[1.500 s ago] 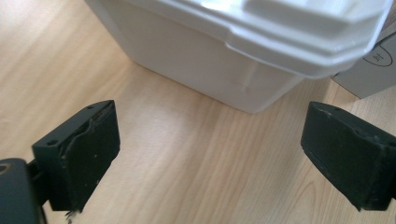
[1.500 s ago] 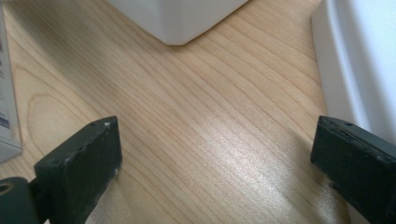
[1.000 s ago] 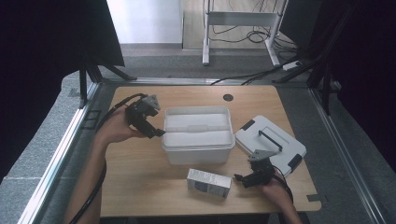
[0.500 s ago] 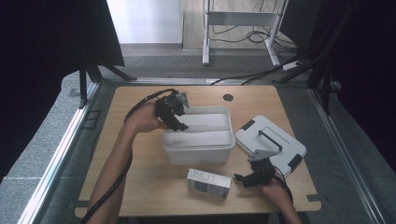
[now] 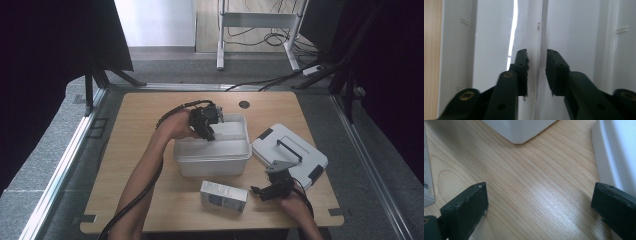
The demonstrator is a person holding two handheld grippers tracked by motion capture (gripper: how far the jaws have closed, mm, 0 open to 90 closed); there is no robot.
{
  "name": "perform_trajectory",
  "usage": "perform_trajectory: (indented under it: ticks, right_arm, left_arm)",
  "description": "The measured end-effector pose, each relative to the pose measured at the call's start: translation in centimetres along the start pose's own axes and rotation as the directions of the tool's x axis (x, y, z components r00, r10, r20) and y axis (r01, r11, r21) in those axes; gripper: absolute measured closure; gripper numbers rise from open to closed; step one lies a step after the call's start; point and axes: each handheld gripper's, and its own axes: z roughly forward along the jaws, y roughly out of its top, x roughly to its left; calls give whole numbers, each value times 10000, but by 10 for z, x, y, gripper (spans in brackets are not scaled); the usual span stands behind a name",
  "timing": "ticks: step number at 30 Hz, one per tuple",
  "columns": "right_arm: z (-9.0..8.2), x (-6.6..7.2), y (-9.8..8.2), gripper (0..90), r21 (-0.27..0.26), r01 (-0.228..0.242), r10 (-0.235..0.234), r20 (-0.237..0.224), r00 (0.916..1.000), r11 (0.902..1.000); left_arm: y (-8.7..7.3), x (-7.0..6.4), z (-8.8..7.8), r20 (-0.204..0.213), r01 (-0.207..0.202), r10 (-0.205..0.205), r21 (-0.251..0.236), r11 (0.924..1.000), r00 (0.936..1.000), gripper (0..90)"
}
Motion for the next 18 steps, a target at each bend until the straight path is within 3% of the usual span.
perform_trajectory:
  ticks: [6,18]
  right_arm:
    - [0,0,0,5,6,7,-7,-7,10000,10000]
    - [0,0,0,5,-1,-3,3,2,10000,10000]
  left_arm:
    - [0,1,2,68,-316,316,-8,9995,9995,877]
    - [1,0,-4,263,-504,515,-417,9979,9983,890]
